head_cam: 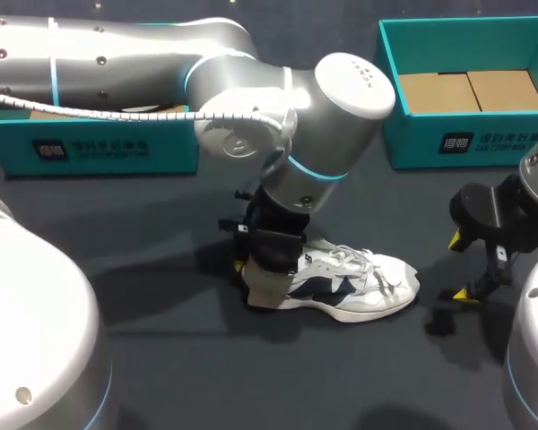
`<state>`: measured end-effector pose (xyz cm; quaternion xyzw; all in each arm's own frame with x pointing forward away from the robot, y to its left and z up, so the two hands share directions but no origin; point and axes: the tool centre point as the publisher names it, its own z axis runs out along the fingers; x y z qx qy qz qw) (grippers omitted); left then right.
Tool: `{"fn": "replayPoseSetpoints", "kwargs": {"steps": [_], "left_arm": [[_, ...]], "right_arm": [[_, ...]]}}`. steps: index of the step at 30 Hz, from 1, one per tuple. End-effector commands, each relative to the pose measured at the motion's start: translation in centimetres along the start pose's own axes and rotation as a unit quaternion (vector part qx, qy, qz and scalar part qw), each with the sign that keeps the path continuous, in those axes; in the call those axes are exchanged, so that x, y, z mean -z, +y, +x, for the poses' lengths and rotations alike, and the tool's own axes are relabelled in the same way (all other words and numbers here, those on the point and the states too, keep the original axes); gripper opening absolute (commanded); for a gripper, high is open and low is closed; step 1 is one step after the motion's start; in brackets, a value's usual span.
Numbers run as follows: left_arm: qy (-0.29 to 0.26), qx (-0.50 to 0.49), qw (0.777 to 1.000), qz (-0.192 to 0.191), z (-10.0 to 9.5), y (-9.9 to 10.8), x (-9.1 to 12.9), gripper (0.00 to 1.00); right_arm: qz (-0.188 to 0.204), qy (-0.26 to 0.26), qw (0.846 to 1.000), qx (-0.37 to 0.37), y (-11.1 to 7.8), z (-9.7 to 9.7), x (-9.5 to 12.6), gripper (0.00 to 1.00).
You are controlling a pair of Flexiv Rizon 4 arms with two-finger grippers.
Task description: Take the shoe out of the shoebox, open the shoe tongue, remove and reinsert the insole, then place the shoe into the shoebox
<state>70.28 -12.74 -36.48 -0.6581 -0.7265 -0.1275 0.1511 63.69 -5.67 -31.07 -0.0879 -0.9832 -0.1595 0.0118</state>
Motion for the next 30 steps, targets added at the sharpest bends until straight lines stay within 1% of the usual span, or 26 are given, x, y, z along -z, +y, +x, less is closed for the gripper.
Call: {"fn": "replayPoseSetpoints", "kwargs": {"steps": [1, 2, 3, 5, 7, 8, 9, 10, 12, 15, 19, 20, 22, 23, 24, 25, 26, 27, 30], "left_arm": [[0.001, 0.001, 1.0, 0.001, -0.3, 0.0, -0.2, 0.0], [0.0, 0.002, 1.0, 0.001, -0.2, 0.0, -0.2, 0.2], [0.0, 0.002, 1.0, 0.002, -0.2, 0.0, -0.2, 0.36], [-0.001, 0.002, 1.0, 0.003, 0.0, 0.0, -0.2, 0.48], [-0.005, 0.002, 1.0, 0.0, 0.3, 0.0, 0.1, 0.67], [-0.008, 0.002, 1.0, -0.001, 0.4, 0.0, 0.2, 0.82], [-0.012, 0.003, 1.0, -0.004, 0.6, 0.0, 0.4, 0.89], [-0.015, 0.003, 1.0, -0.005, 0.8, -0.1, 0.6, 0.94], [-0.026, 0.004, 1.0, -0.006, 1.2, -0.1, 1.2, 1.0], [-0.046, 0.01, 0.999, -0.003, 1.9, -0.3, 2.5, 1.0], [-0.086, 0.028, 0.996, 0.027, 3.7, -0.6, 4.8, 1.0], [-0.1, 0.038, 0.993, 0.04, 4.4, -0.7, 5.4, 1.0], [-0.131, 0.066, 0.986, 0.079, 5.8, -0.8, 6.6, 1.0], [-0.151, 0.089, 0.979, 0.107, 6.5, -0.8, 7.0, 1.0], [-0.192, 0.128, 0.962, 0.148, 7.6, -0.6, 7.4, 1.0], [-0.205, 0.148, 0.953, 0.167, 8.2, -0.6, 7.5, 1.0], [-0.213, 0.173, 0.938, 0.212, 9.2, -0.7, 7.3, 1.0], [-0.212, 0.182, 0.933, 0.229, 9.7, -0.8, 7.2, 1.0], [-0.212, 0.182, 0.933, 0.229, 9.7, -0.8, 7.2, 1.0]], "right_arm": [[0.001, -0.001, 1.0, 0.0, 0.0, 0.2, 0.0, 1.0], [0.001, -0.001, 1.0, 0.0, 0.0, 0.2, 0.0, 1.0], [0.001, -0.001, 1.0, 0.0, 0.0, 0.2, 0.0, 1.0], [0.001, -0.001, 1.0, 0.0, 0.0, 0.2, 0.0, 1.0], [0.001, -0.001, 1.0, 0.0, 0.0, 0.2, 0.0, 1.0], [0.001, -0.001, 1.0, 0.0, 0.0, 0.2, 0.0, 1.0], [0.001, -0.001, 1.0, 0.0, 0.0, 0.2, 0.0, 1.0], [0.001, -0.001, 1.0, 0.0, 0.0, 0.2, 0.0, 1.0], [0.001, -0.001, 1.0, 0.0, 0.0, 0.2, 0.0, 1.0], [0.001, -0.001, 1.0, 0.0, 0.0, 0.2, 0.0, 1.0], [0.001, -0.001, 1.0, 0.0, 0.0, 0.2, 0.0, 1.0], [0.001, -0.001, 1.0, 0.0, 0.0, 0.2, 0.0, 1.0], [0.001, -0.001, 1.0, 0.0, 0.0, 0.2, 0.0, 1.0], [0.001, -0.001, 1.0, 0.0, 0.0, 0.2, 0.0, 1.0], [0.001, -0.001, 1.0, 0.0, 0.0, 0.2, 0.0, 1.0], [0.001, -0.001, 1.0, 0.0, 0.0, 0.2, 0.0, 1.0], [0.001, -0.001, 1.0, 0.0, 0.0, 0.2, 0.0, 1.0], [0.001, -0.001, 1.0, 0.0, 0.0, 0.2, 0.0, 1.0], [0.001, -0.001, 1.0, 0.0, 0.0, 0.2, 0.0, 1.0]]}}
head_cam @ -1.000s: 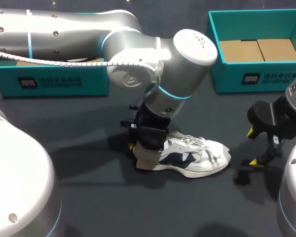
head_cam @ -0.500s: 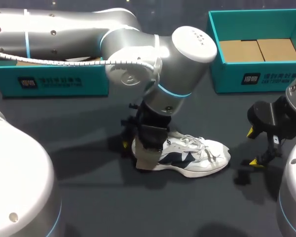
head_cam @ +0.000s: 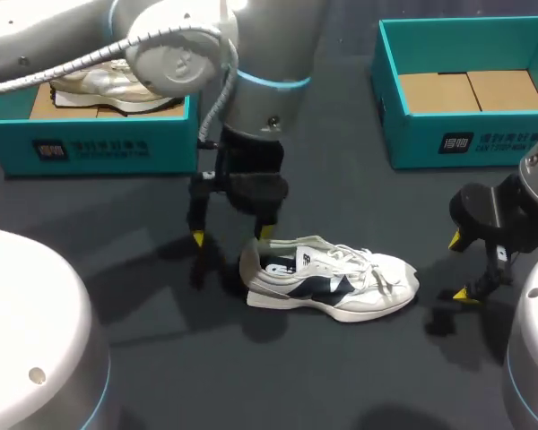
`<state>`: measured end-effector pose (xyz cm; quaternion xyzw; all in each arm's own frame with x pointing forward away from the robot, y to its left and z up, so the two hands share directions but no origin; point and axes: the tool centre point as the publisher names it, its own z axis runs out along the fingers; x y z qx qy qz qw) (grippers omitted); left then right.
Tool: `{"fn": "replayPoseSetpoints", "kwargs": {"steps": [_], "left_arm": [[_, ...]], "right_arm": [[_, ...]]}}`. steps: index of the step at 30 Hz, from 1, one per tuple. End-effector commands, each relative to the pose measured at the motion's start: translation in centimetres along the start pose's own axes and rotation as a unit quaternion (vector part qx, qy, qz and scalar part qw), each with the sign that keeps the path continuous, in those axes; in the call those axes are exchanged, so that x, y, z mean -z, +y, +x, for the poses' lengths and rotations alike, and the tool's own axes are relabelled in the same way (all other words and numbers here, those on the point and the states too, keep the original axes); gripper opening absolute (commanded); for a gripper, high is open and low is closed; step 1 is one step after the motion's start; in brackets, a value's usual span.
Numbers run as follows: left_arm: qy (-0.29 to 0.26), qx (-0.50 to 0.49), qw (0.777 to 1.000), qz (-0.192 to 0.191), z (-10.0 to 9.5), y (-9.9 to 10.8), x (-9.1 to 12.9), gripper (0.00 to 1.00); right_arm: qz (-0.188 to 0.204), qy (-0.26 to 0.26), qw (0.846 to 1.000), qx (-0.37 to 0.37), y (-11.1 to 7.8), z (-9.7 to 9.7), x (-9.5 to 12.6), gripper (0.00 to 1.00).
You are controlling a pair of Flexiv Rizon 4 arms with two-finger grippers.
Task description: Take the shoe out of the shoebox, open the shoe tongue, remove and reinsert the insole, then place the shoe into the shoebox
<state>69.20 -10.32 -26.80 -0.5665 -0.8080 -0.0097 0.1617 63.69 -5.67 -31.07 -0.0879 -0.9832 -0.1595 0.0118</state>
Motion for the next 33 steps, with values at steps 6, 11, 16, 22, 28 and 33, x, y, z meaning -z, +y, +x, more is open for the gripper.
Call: {"fn": "replayPoseSetpoints", "kwargs": {"steps": [6, 11, 16, 22, 28, 33], "left_arm": [[-0.141, 0.077, 0.979, 0.125, 3.6, 1.0, -0.1, 1.0], [-0.141, 0.077, 0.979, 0.125, 3.6, 1.0, -0.1, 1.0], [-0.141, 0.077, 0.979, 0.125, 3.6, 1.0, -0.1, 1.0], [-0.209, 0.153, 0.945, 0.198, 4.9, 2.4, -0.2, 1.0], [-0.268, 0.228, 0.891, 0.287, 6.6, 3.6, -2.0, 1.0], [-0.306, 0.269, 0.834, 0.373, 7.8, 4.1, -3.6, 1.0]], "right_arm": [[0.001, -0.001, 1.0, 0.0, 0.0, 0.2, 0.0, 1.0], [0.001, -0.001, 1.0, 0.0, 0.0, 0.2, 0.0, 1.0], [0.001, -0.001, 1.0, 0.0, 0.0, 0.2, 0.0, 1.0], [0.001, -0.001, 1.0, 0.0, 0.0, 0.2, 0.0, 1.0], [0.001, -0.001, 1.0, 0.0, 0.0, 0.2, 0.0, 1.0], [0.001, -0.001, 1.0, 0.0, 0.0, 0.2, 0.0, 1.0]]}}
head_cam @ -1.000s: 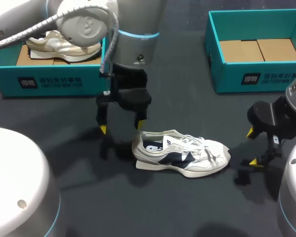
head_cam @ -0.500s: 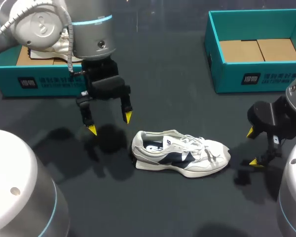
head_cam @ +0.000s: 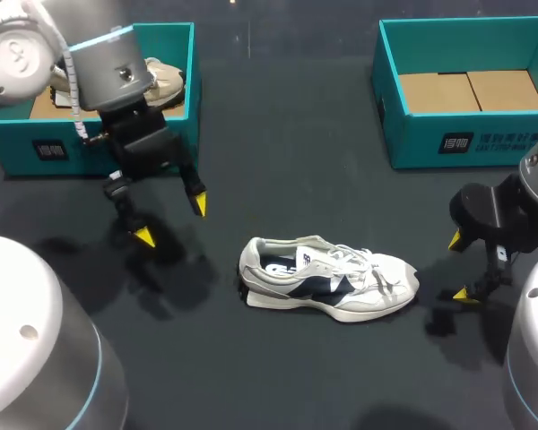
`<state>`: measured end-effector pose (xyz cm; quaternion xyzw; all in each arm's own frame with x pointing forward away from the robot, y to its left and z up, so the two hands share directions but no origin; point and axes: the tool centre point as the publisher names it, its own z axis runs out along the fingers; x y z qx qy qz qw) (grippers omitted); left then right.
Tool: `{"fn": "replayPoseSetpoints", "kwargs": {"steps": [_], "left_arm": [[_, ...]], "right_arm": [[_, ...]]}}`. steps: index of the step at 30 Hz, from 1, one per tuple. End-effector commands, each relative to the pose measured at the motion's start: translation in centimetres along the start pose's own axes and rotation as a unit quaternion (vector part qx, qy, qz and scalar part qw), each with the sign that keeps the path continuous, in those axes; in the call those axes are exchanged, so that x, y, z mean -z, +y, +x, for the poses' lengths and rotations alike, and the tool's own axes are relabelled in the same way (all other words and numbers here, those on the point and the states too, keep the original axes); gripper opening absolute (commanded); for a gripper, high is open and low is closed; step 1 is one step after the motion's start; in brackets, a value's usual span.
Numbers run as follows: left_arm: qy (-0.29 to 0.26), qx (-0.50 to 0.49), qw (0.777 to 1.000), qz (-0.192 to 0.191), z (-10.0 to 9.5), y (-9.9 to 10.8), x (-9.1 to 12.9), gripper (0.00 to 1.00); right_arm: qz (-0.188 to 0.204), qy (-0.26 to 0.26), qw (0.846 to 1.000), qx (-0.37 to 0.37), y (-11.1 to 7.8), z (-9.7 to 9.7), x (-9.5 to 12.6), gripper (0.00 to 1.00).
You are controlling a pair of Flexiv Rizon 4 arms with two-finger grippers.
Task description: Take the shoe out of the shoebox, open the shoe tongue, remove and reinsert the insole, then place the shoe into the shoebox
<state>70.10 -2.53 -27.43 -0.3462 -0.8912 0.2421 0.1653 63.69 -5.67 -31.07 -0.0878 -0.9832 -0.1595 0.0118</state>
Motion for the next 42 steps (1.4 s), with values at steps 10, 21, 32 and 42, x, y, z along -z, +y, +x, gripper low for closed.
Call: {"fn": "replayPoseSetpoints", "kwargs": {"steps": [10, 21, 32, 42], "left_arm": [[-0.272, 0.165, 0.917, 0.24, 1.9, 2.5, -3.3, 1.0], [-0.328, 0.213, 0.876, 0.283, 1.8, 4.2, -4.0, 1.0], [-0.326, 0.216, 0.872, 0.295, 1.0, 6.1, -5.5, 1.0], [-0.318, 0.2, 0.879, 0.293, 1.4, 7.0, -6.1, 1.0]], "right_arm": [[0.001, -0.001, 1.0, 0.0, 0.0, 0.2, 0.0, 1.0], [0.001, -0.001, 1.0, 0.0, 0.0, 0.2, 0.0, 1.0], [0.001, -0.001, 1.0, 0.0, 0.0, 0.2, 0.0, 1.0], [0.001, -0.001, 1.0, 0.0, 0.0, 0.2, 0.0, 1.0]]}}
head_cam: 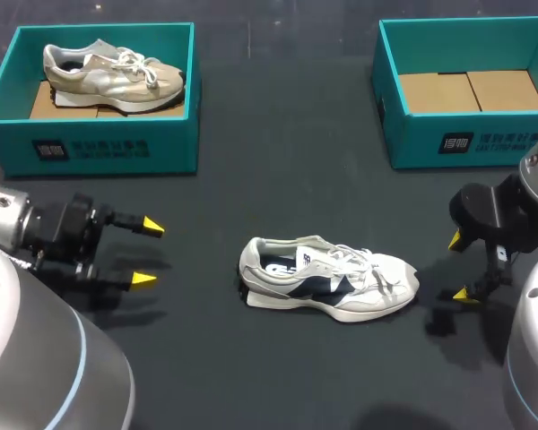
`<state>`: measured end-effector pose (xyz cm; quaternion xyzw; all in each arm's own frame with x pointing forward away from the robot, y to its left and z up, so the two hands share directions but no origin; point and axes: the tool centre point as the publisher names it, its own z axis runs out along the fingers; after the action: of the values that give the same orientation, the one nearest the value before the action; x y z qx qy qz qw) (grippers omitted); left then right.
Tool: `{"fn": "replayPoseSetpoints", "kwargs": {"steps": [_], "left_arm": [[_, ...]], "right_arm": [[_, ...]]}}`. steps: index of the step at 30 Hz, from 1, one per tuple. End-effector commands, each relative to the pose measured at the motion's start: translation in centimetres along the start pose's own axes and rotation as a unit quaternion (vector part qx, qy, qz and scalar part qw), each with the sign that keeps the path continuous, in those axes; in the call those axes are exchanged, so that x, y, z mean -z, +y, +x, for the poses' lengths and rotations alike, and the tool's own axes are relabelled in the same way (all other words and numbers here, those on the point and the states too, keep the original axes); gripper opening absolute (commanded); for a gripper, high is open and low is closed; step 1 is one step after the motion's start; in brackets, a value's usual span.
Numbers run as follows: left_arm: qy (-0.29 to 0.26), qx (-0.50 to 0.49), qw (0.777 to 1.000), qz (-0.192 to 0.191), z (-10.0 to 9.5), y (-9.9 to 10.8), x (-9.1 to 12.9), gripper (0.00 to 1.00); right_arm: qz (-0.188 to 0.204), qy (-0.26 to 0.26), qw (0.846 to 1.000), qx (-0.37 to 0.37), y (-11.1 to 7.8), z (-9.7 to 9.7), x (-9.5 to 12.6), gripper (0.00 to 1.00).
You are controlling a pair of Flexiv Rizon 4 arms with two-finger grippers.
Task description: Take the shoe out of the shoebox, open the shoe tongue, remove and reinsert the insole, then place the shoe into the shoebox
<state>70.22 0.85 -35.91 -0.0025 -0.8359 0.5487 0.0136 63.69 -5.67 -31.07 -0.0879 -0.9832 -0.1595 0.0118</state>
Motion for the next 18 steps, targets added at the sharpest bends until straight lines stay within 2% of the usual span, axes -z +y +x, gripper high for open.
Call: {"fn": "replayPoseSetpoints", "kwargs": {"steps": [1, 18], "left_arm": [[-0.002, -0.001, 1.0, 0.003, 0.17, 0.38, 0.06, 1.0], [0.008, -0.001, 1.0, 0.01, 0.3, 0.99, -0.1, 1.0]], "right_arm": [[0.001, -0.001, 1.0, 0.0, -0.04, 0.17, -0.01, 1.0], [0.001, -0.001, 1.0, 0.0, -0.04, 0.17, -0.01, 1.0]]}}
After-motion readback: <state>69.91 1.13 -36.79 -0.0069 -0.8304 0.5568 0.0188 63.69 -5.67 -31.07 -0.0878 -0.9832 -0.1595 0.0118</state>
